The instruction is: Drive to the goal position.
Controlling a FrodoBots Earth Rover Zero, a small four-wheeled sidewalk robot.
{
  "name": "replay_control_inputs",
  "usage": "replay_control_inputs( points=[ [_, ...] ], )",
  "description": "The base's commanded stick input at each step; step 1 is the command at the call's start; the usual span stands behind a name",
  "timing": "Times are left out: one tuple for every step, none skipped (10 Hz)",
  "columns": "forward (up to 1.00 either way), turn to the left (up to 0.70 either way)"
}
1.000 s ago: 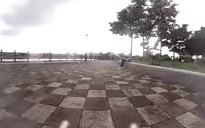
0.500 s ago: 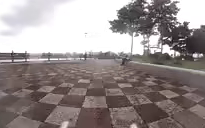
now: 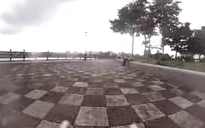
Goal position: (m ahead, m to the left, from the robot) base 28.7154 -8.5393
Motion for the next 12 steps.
replay_control_inputs(
  points=[
    [0.70,0.00],
    [0.70,0.00],
    [0.70,0.00],
    [0.70,0.00],
    [0.70,0.00],
    [0.70,0.00],
    [0.70,0.00],
    [0.70,0.00],
    [0.70,0.00],
    [0.70,0.00],
    [0.70,0.00],
    [0.70,0.00]
  ],
)
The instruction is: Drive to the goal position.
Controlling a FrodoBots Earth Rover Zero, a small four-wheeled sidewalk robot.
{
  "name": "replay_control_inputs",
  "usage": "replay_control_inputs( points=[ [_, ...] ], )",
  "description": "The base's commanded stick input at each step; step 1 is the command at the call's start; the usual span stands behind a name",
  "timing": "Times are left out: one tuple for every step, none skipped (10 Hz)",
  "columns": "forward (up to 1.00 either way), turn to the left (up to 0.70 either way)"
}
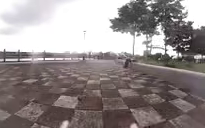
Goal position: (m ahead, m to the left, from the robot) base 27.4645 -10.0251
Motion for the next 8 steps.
replay_control_inputs(
  points=[
    [0.70,0.00],
    [0.70,0.00],
    [0.70,0.00],
    [0.70,0.00],
    [0.70,0.00],
    [0.70,0.00],
    [0.70,0.00],
    [0.70,0.00]
  ],
)
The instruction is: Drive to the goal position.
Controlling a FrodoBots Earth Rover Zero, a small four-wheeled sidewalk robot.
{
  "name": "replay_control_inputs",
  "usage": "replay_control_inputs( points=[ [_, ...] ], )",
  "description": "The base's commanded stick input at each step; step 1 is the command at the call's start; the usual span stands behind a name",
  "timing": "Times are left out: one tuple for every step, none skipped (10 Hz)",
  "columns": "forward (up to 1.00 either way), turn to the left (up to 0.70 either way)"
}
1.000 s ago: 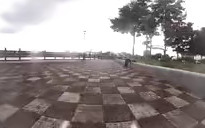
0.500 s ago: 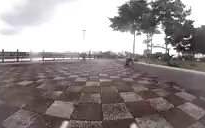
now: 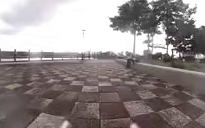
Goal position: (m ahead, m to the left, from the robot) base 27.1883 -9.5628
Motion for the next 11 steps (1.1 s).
replay_control_inputs(
  points=[
    [0.70,0.00],
    [0.70,0.00],
    [0.70,0.00],
    [0.70,0.00],
    [0.70,0.00],
    [0.70,0.00],
    [0.70,0.00],
    [0.70,0.00],
    [0.70,0.00],
    [0.70,0.00],
    [0.70,0.00]
  ],
)
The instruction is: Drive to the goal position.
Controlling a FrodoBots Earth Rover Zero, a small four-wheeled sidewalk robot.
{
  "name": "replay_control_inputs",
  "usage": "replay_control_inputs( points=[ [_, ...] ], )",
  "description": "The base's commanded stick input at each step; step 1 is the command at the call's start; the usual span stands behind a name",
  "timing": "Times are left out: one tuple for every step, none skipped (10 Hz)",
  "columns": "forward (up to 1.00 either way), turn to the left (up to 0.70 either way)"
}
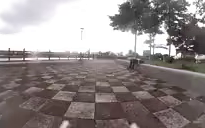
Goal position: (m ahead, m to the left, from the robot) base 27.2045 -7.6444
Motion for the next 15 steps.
replay_control_inputs(
  points=[
    [0.70,0.00],
    [0.70,0.00],
    [0.70,0.00],
    [0.70,0.00],
    [0.70,0.00],
    [0.70,0.00],
    [0.70,0.00],
    [0.70,0.00],
    [0.70,0.00],
    [0.70,0.00],
    [0.70,0.00],
    [0.70,0.00],
    [0.70,0.00],
    [0.70,0.00],
    [0.70,0.00]
  ],
)
